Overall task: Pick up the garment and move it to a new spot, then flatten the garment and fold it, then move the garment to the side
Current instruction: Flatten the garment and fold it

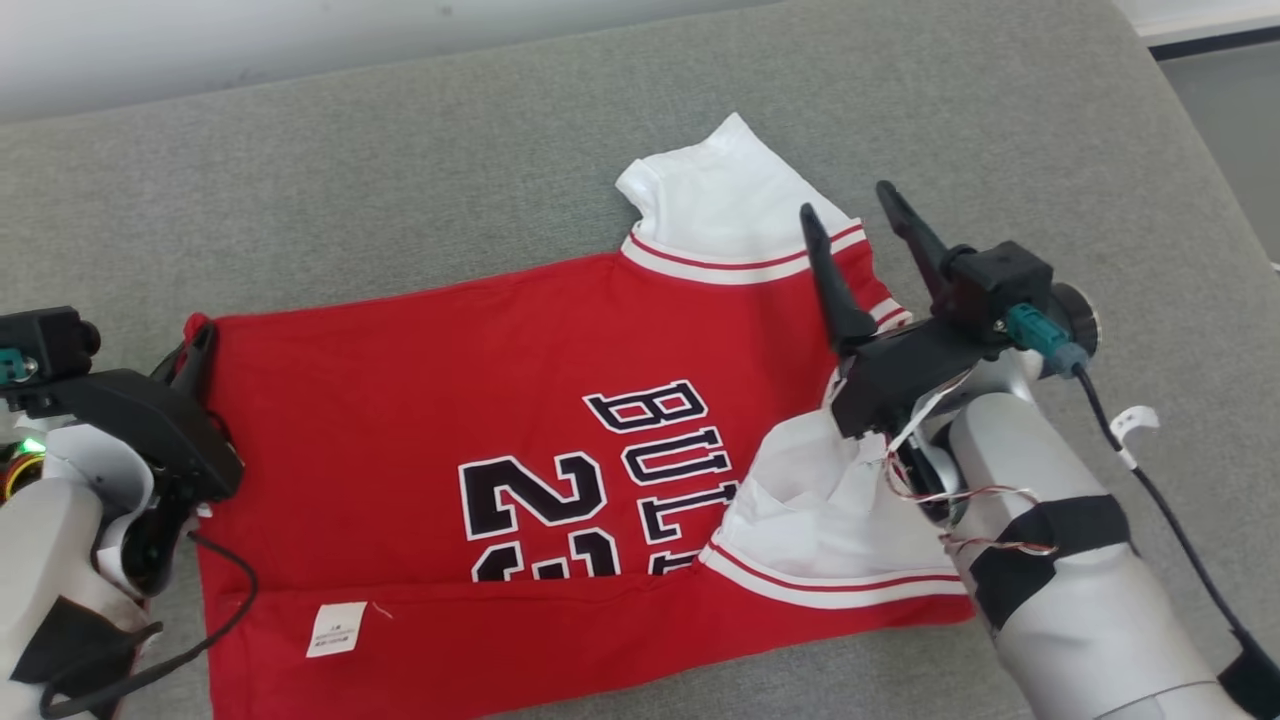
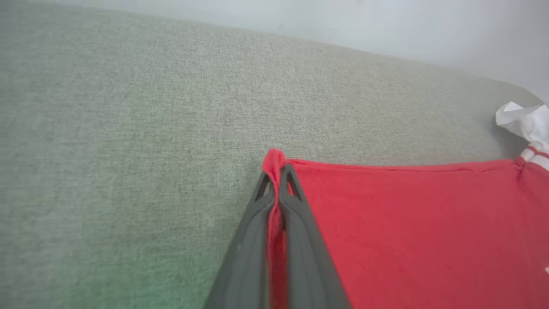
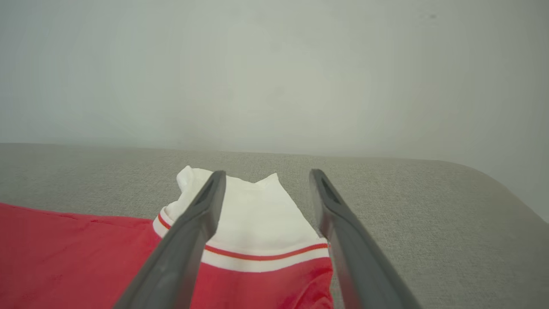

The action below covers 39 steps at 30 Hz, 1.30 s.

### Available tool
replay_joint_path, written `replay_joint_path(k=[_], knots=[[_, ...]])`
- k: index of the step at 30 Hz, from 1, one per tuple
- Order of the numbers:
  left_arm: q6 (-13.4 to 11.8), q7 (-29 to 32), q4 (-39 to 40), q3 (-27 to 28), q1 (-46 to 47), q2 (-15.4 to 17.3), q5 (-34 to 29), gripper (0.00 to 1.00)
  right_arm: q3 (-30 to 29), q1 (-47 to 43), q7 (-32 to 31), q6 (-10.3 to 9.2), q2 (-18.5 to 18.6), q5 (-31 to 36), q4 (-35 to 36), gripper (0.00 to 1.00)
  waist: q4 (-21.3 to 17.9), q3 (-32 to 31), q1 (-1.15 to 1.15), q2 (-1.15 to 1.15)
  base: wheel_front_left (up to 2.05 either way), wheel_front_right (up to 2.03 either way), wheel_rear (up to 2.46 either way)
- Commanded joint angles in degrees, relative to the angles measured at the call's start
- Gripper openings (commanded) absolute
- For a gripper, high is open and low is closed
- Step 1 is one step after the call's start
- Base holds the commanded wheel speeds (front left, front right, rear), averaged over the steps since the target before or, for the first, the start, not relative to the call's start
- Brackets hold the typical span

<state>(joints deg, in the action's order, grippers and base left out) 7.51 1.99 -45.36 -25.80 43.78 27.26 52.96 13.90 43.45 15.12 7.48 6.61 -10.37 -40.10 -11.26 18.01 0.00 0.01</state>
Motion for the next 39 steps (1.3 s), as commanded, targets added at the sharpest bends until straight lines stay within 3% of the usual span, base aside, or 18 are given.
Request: replay_joint_path(k=[1, 7, 17, 26, 36, 37, 38, 39], knots=[[-0.1, -1.4, 0.8, -0.5, 0.3, -0.2, 0.4, 0.0, -0.2, 1.3, 0.0, 0.02, 0.7, 0.2, -1.5, 1.0, 1.1, 0.0, 0.0, -0.01, 0.0, 0.0, 0.0], [-0.1, -6.6, 4.4, -3.1, -0.9, -0.9, 0.1, 0.0, -0.4, 9.1, -1.0, 0.02, 2.5, -0.7, -11.0, 1.0, 4.9, 1.1, 0.0, -0.01, 0.0, 0.0, 0.0], [-0.1, -11.7, 9.7, -6.8, 2.1, -3.8, -2.1, 0.0, -0.2, 24.6, -8.8, 0.02, 6.1, 0.2, -25.0, 1.0, 11.9, 7.0, 0.0, -0.01, 0.0, 0.0, 0.0], [-0.1, -14.0, 10.5, -9.1, 4.7, -6.0, -2.4, 0.0, -0.8, 30.4, -14.3, 0.02, 7.7, 1.7, -31.6, 1.0, 15.2, 10.1, 0.0, -0.01, 0.0, 0.0, 0.0], [-0.1, -15.3, 10.4, -10.7, 5.8, -5.7, -1.3, 0.0, -3.2, 31.8, -18.7, 0.02, 8.5, 3.6, -33.5, 1.0, 15.1, 11.3, 0.0, -0.01, 0.0, 0.0, 0.0], [-0.1, -15.5, 10.3, -10.9, 5.8, -5.6, -1.2, 0.0, -3.4, 31.9, -19.2, 0.02, 8.4, 4.0, -33.6, 0.91, 15.1, 11.4, 0.0, -0.01, 0.0, 0.0, 0.0], [-0.1, -15.6, 10.2, -11.0, 5.8, -5.5, -1.1, 0.0, -3.4, 32.0, -19.0, 0.02, 8.0, 4.4, -33.7, 0.36, 15.0, 11.4, 0.0, -0.01, 0.0, 0.0, 0.0], [-0.1, -15.7, 10.1, -11.1, 5.9, -5.4, -1.0, 0.0, -3.7, 32.3, -18.5, 0.02, 7.7, 4.5, -33.7, 0.0, 15.0, 11.4, 0.0, -0.01, 0.0, 0.0, 0.0]])
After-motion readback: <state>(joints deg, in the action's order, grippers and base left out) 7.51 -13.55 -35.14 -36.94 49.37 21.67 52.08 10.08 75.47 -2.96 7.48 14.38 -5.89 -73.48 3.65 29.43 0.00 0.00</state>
